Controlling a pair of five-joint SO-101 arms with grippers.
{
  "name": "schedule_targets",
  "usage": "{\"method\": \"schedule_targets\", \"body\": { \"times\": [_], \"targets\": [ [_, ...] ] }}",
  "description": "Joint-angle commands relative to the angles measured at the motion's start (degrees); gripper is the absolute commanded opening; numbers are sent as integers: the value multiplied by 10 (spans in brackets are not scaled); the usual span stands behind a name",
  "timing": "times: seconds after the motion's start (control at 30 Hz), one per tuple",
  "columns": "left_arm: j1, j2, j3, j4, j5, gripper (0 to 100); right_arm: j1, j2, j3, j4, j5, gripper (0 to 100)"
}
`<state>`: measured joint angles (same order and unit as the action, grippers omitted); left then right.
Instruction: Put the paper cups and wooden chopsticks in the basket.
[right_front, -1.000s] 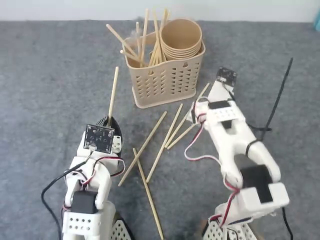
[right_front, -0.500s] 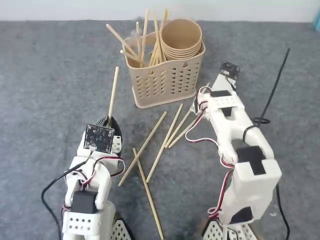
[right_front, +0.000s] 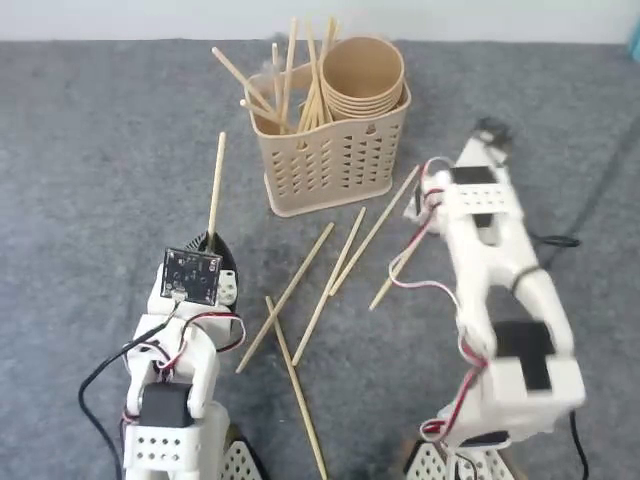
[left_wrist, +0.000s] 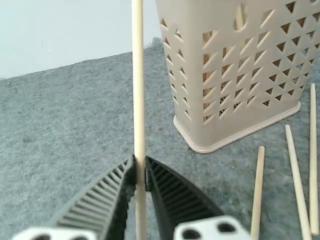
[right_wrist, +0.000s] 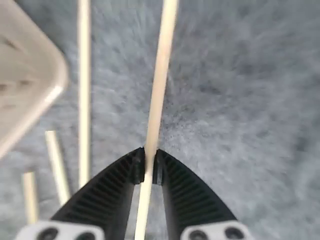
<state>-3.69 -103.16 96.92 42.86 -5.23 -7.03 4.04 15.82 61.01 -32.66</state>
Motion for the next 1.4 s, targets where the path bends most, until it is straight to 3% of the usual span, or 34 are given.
{"method": "schedule_targets", "body": {
  "times": [0.0, 0.27, 0.63, 0.93, 1.37],
  "targets": [
    [-5, -7, -3, -4, -2, 13, 7, -160, -10, 36, 0, 8],
    [-5, -7, -3, -4, -2, 13, -41, -436, 5, -37, 109, 8],
    [-6, -7, -3, -4, -2, 13, -105, -539, 193, -510, 244, 8],
    [-7, -7, -3, -4, -2, 13, -152, -442, 182, -720, 273, 9],
    [-7, -7, -3, -4, -3, 13, -166, -155, -3, -737, 273, 9]
  ]
}}
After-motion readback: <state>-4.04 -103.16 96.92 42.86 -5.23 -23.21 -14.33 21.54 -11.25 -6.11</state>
